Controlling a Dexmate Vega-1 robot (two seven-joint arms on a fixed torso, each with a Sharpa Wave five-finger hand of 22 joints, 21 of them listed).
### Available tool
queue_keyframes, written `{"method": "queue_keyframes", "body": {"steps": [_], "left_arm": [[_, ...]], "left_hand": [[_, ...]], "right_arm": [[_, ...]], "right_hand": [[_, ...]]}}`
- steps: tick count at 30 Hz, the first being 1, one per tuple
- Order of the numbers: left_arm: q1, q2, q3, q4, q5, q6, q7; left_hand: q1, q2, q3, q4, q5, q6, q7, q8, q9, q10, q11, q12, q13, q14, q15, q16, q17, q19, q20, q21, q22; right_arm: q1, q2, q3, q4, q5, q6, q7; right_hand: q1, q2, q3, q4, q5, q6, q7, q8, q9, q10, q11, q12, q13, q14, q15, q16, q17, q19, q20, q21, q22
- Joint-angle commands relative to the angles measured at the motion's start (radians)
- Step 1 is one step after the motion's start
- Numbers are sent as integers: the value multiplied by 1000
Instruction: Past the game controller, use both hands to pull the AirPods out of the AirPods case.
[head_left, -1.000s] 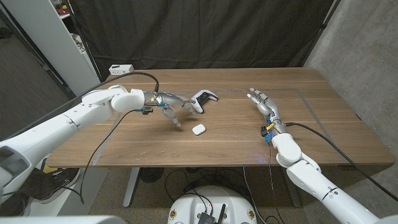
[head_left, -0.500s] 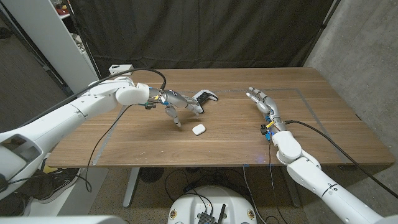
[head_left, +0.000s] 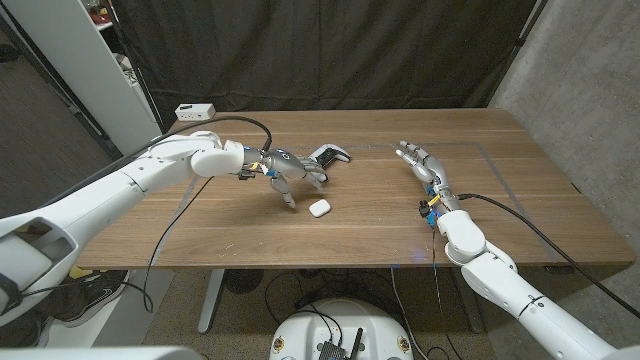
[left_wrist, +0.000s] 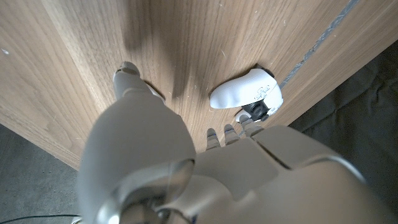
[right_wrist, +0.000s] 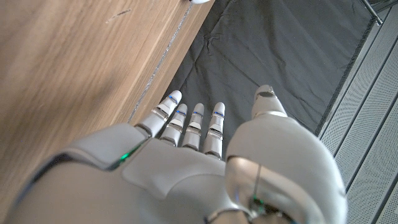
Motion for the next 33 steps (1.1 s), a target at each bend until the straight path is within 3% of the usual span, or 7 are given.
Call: {"method": "queue_keyframes", "body": {"steps": [1, 10, 17, 33], "left_arm": [[25, -18, 6, 20, 12, 16, 57], [20, -45, 20, 40, 13, 30, 93], [5, -61, 38, 57, 4, 23, 90], [-29, -94, 81, 69, 1, 50, 13]], "left_hand": [[-1, 10, 3, 0, -9, 18, 5, 9, 1, -38, -5, 7, 3, -105, -10, 7, 1, -1, 5, 11, -1], [-11, 11, 2, 6, -23, 34, 3, 13, 1, -27, -9, 13, 3, -93, -15, 10, 1, 8, 7, 15, -1], [-14, 15, 5, 10, -39, 95, -8, 33, 1, -17, -18, 17, 2, -79, -19, 11, 0, 19, 11, 18, 0], [-3, 22, 12, 7, -54, 166, -16, 47, -2, -28, -25, 12, 1, -76, -17, 6, 0, 22, 15, 17, 0]], "right_arm": [[-12, -1, 3, -1, 5, 8, -3], [-23, 2, 7, -7, 3, 8, -18], [-25, 0, 10, -4, 7, 13, -13], [-61, -2, 28, -17, 15, 25, -30]], "right_hand": [[-4, 9, 2, 6, 6, 4, -2, -4, 3, 8, -2, 6, 6, -1, -62, 6, 0, -5, 0, 4, 4], [-32, 7, -9, 22, 5, 5, -6, -4, 3, 13, -1, 8, 7, -3, -65, 7, 4, -14, 3, 2, 4], [-38, 6, -11, 24, 5, 6, -5, -4, 3, 14, 1, 8, 7, -4, -68, 7, 4, -18, 4, 2, 4], [-42, 7, -12, 25, 7, 6, -2, -4, 3, 17, 1, 9, 8, -4, -70, 7, 3, -21, 4, 3, 4]]}}
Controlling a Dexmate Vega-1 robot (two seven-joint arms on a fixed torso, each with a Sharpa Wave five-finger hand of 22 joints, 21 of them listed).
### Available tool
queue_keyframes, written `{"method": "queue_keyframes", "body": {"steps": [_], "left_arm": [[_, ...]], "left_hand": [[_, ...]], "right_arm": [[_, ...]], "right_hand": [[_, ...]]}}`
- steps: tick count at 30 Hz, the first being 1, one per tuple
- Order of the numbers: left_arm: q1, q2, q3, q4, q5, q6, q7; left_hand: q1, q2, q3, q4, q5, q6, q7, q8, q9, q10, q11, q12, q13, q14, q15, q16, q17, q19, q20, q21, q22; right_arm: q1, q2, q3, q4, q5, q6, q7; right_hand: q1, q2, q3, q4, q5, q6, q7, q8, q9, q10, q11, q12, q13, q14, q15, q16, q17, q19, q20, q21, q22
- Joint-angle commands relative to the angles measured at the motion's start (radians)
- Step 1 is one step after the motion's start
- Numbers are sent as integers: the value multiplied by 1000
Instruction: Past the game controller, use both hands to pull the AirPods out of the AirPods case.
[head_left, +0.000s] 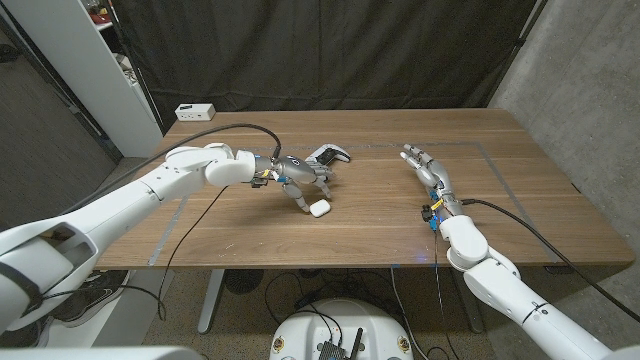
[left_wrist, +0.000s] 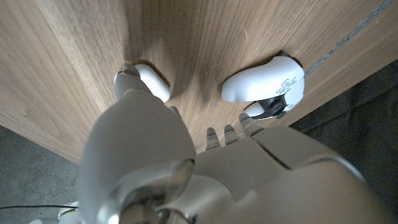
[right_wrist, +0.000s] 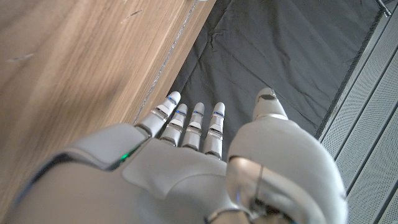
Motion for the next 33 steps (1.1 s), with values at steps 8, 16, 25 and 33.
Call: {"method": "queue_keyframes", "body": {"steps": [8, 16, 25, 33], "left_arm": [[-30, -31, 46, -9, 10, 62, -97], [-28, -31, 52, -10, 11, 53, -77], [-15, -16, 28, -8, -12, 23, -17], [-12, -9, 6, -17, -23, 27, 2]], "left_hand": [[10, 17, 6, -2, -14, 86, 4, 22, 1, -30, 1, -2, -1, -80, -1, 0, 0, 2, 19, 0, 0], [33, 29, 15, -10, -20, 190, 6, 49, 2, -6, -1, 6, -3, -71, -1, 3, 0, 7, 28, 2, 0], [95, 52, 37, -32, -43, 428, 23, 109, 8, 129, -52, 45, -11, 53, -38, 20, -2, 83, 27, 19, 2], [87, 58, 35, -23, -52, 468, 41, 117, 10, 166, -61, 53, -12, 83, -47, 22, -1, 95, 19, 19, 3]], "right_arm": [[-39, 0, 16, -7, 6, 24, -13], [-46, 0, 20, -5, 8, 36, -8], [-34, 2, 18, 2, 22, 27, 9], [-12, -1, 12, 12, 22, 23, 25]], "right_hand": [[-9, 0, 1, 4, 7, 6, -3, -4, 3, 7, 0, 10, 4, -5, -71, 7, 3, -7, 3, 3, 4], [-13, 2, 0, 6, 7, 6, -3, -4, 3, 8, 0, 10, 4, -5, -71, 8, 4, -8, 3, 4, 4], [-20, 2, -3, 9, 7, 6, -2, -5, 3, 8, 1, 10, 5, -5, -71, 8, 4, -9, 3, 4, 4], [-22, 2, -3, 10, 8, 5, -3, -5, 3, 8, 2, 10, 5, -5, -70, 8, 3, -9, 3, 5, 4]]}}
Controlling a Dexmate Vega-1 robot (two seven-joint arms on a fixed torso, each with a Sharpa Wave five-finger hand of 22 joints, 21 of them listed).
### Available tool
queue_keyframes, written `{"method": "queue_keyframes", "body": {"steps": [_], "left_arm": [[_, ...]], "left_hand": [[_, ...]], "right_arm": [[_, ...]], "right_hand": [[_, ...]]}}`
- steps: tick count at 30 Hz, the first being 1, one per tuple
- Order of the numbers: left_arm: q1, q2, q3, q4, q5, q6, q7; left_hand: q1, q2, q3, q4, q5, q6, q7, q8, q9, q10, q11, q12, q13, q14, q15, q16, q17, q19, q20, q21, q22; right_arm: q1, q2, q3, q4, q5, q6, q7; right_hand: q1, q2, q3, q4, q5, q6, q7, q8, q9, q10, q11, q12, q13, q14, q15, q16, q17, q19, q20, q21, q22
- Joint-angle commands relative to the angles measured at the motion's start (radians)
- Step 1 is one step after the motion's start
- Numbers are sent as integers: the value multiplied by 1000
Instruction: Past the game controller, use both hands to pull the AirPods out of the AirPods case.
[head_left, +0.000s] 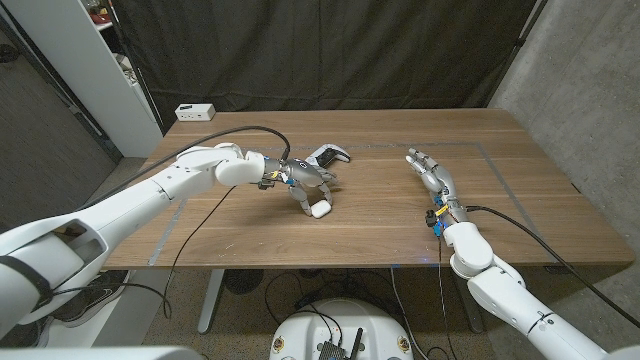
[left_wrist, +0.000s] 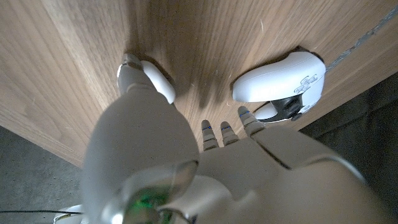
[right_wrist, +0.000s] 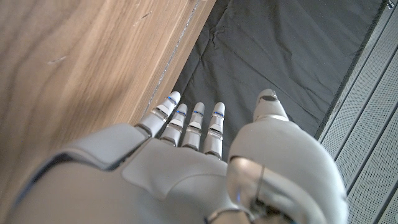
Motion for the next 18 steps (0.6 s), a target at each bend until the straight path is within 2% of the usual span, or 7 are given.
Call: {"method": "queue_keyframes", "body": {"steps": [1, 9, 13, 17, 18], "left_arm": [[11, 10, -37, -13, -28, 4, 46], [41, 4, -93, -26, -102, 73, 94], [60, 8, -117, -47, -121, 101, 124], [79, 4, -140, -57, -140, 127, 170], [85, 1, -144, -55, -144, 132, 187]], "left_hand": [[-11, 13, 2, 12, -6, 263, 28, 67, 13, 20, -5, 13, 2, 10, -5, 7, 4, 11, -3, 5, 2], [-11, 17, 4, 15, -11, 280, 31, 68, 13, 29, -12, 12, 1, 23, -11, 6, 4, 21, -5, 6, 3], [-9, 17, 5, 15, -14, 285, 37, 67, 13, 35, -12, 13, 0, 32, -14, 7, 4, 26, -2, 7, 3], [-6, 16, 6, 14, -16, 277, 39, 61, 13, 39, -11, 12, 0, 34, -18, 5, 4, 31, -1, 7, 3], [-5, 15, 6, 13, -16, 274, 39, 59, 13, 40, -9, 12, 0, 35, -18, 4, 4, 31, 1, 7, 3]], "right_arm": [[26, -2, -7, 11, 5, -8, 22], [48, -9, -18, -2, 0, -42, 31], [59, -11, -24, -10, -3, -55, 34], [70, 0, -31, -34, -4, -99, 12], [72, 2, -32, -36, -3, -103, 10]], "right_hand": [[-7, 2, 1, 6, 8, 5, -2, -5, 3, 9, 1, 4, 6, -5, -70, 8, 3, -2, 0, 5, 4], [2, 4, 6, -1, 10, 14, -2, -2, 3, 8, 1, 4, 6, -5, -69, 6, 0, -2, 0, 5, 4], [10, 4, 10, -8, 11, 24, 10, 1, 3, 7, 2, 3, 7, -5, -67, 4, -2, -2, 0, 6, 4], [25, 6, 18, -18, 11, 36, 11, 4, 2, 7, 1, 3, 8, -3, -38, 4, -4, 0, 10, 7, 4], [31, 8, 21, -22, 11, 44, 1, 6, 2, 9, 1, 4, 8, -3, -37, 3, -4, 2, 12, 8, 4]]}}
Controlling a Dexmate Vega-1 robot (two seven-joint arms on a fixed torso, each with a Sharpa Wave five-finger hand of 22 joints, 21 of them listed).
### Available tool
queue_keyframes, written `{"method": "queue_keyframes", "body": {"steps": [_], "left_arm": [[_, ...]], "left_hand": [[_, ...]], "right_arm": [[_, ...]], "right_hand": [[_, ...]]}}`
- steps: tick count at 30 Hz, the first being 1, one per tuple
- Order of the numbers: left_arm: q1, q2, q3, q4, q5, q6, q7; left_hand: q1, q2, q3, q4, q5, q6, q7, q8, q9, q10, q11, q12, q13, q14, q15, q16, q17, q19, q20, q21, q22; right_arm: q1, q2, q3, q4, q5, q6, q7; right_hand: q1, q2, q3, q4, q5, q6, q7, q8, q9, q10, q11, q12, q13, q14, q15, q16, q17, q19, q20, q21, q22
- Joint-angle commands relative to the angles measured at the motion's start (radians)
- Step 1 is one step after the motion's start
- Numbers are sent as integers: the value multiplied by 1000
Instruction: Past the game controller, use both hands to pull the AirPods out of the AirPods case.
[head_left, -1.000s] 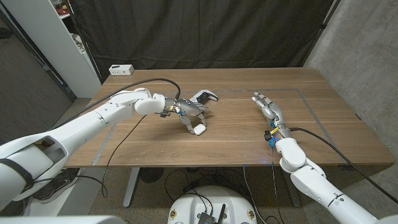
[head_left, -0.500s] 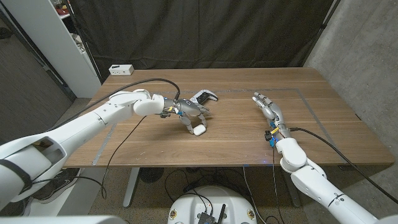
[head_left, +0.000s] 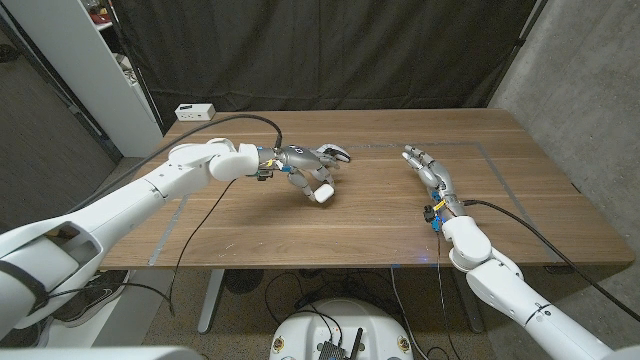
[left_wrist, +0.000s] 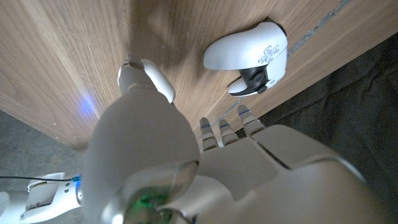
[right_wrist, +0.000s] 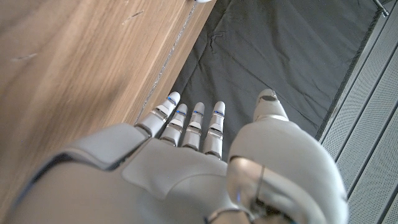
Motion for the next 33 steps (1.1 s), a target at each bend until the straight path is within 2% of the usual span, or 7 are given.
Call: {"method": "queue_keyframes", "body": {"steps": [1, 6, 7, 10, 12, 19, 33], "left_arm": [[51, -8, -64, -25, -64, 75, 108], [61, -29, -63, -8, -67, 89, 164], [60, -33, -62, -6, -66, 90, 172], [55, -45, -58, 6, -66, 88, 199], [49, -56, -56, 18, -65, 87, 221], [26, -112, -37, 96, -93, 60, 295], [-35, -183, 9, 204, -104, 35, 375]], "left_hand": [[6, 5, 7, 4, -3, 266, 40, 57, 13, 10, -4, 4, 0, 5, 1, 4, 1, 10, 3, 8, 2], [9, 4, 8, 3, -4, 264, 45, 54, 13, 12, 0, 3, 0, 7, 4, 2, 1, 15, 6, 8, 2], [10, 4, 8, 2, -5, 265, 48, 53, 13, 12, 0, 2, 0, 8, 4, 2, 1, 15, 5, 8, 2], [12, 4, 8, 2, -6, 266, 51, 52, 13, 12, 3, 1, 0, 10, 4, 1, 1, 17, 6, 8, 2], [13, 4, 9, 2, -7, 271, 55, 53, 13, 14, 4, 1, 0, 12, 3, 1, 2, 20, 6, 8, 2], [17, 2, 9, 1, -10, 276, 58, 50, 14, 19, -2, 0, -1, 22, -4, 1, 2, 32, 4, 11, 3], [23, 2, 11, 0, -14, 284, 62, 48, 18, 28, -3, -3, -1, 34, -12, -1, 2, 46, 1, 12, 3]], "right_arm": [[31, 7, -19, -42, -1, -73, -13], [36, -2, -20, -80, 7, -129, -23], [36, -4, -20, -86, 8, -133, -24], [31, -7, -12, -120, 15, -167, -43], [29, -11, -8, -142, 24, -199, -52], [32, -27, 6, -224, 83, -349, -80], [98, -49, -22, -295, 121, -517, -109]], "right_hand": [[26, 0, 12, -13, 3, 27, -19, 8, 2, 9, 0, 4, 3, -2, -37, 3, 1, 4, 14, 9, 4], [36, 3, 18, -19, 1, 48, -1, 13, 2, 16, 2, 7, 4, -2, -24, 4, 1, 15, 25, 12, 4], [40, 6, 22, -20, -3, 66, -71, 16, 4, 17, 4, 7, 5, 2, -19, 6, 3, 14, 23, 11, 5], [44, -2, 25, -23, -8, 78, -9, 14, 9, 20, 7, 7, 9, 3, -13, 6, 2, 21, 30, 12, 5], [45, -3, 26, -24, -8, 81, 14, 14, 9, 20, 10, 7, 9, 3, -11, 5, 2, 23, 34, 12, 5], [43, -15, 22, -26, -11, 82, 24, 12, 9, 4, 20, 1, 10, -5, 13, 2, 2, 26, 49, 12, 5], [33, -40, 11, -27, -16, 76, 47, 5, 9, -10, 50, -2, 11, -9, 53, 3, 3, 37, 73, 15, 5]]}}
